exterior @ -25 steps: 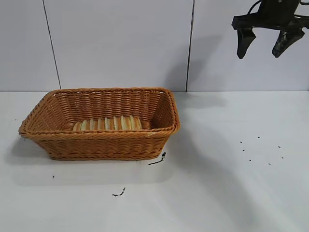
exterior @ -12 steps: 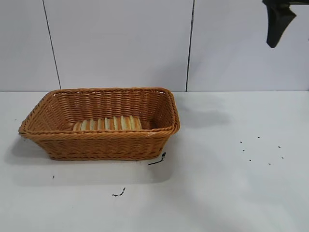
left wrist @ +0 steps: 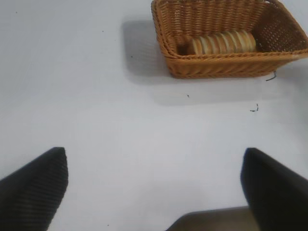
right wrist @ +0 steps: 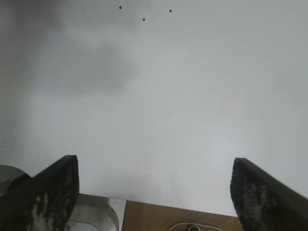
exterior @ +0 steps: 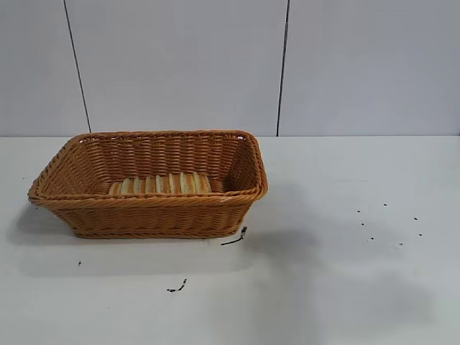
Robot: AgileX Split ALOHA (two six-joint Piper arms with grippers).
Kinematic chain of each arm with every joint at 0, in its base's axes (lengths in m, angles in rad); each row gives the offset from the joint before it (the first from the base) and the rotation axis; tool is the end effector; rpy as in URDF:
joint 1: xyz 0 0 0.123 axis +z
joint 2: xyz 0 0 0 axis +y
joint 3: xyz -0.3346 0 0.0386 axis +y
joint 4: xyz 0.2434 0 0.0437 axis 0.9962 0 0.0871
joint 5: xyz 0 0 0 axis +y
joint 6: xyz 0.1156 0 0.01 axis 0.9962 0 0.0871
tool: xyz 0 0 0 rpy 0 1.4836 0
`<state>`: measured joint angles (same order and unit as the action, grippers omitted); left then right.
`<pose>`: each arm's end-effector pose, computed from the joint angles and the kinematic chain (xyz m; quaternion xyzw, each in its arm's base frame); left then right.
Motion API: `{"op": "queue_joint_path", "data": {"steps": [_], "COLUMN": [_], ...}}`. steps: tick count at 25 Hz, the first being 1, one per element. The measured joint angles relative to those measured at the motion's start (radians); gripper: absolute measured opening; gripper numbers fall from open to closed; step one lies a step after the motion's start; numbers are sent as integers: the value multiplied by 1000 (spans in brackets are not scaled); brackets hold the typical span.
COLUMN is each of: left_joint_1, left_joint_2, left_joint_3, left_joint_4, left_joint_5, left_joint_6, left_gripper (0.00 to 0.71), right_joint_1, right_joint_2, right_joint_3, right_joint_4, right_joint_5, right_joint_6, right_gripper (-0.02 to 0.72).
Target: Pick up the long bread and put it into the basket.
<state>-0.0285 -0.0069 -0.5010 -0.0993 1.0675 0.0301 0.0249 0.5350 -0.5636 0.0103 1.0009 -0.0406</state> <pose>-0.0407 -0.0089 0.2634 0.0272 0.8515 -0.0492 0.5214 0.0472 0.0022 0.2876 -0.0297 0.9413 0.0024 0.3362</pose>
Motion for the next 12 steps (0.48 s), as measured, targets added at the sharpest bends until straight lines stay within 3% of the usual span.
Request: {"op": "queue_joint_path", "data": {"steps": [6, 12], "left_joint_1": [0, 0], "left_joint_2": [0, 0], "left_joint_3": [0, 0], "left_joint_4": [0, 0], "left_joint_5": [0, 0], "left_joint_6": [0, 0], "left_gripper": [698, 698], "right_joint_1": [0, 0], "right_joint_2": [-324, -476], "right_joint_3": [69, 70], "right_joint_4": [-2, -2], "right_joint_5": [21, 24], "right_joint_6": [0, 0], "right_gripper": [613, 613]}}
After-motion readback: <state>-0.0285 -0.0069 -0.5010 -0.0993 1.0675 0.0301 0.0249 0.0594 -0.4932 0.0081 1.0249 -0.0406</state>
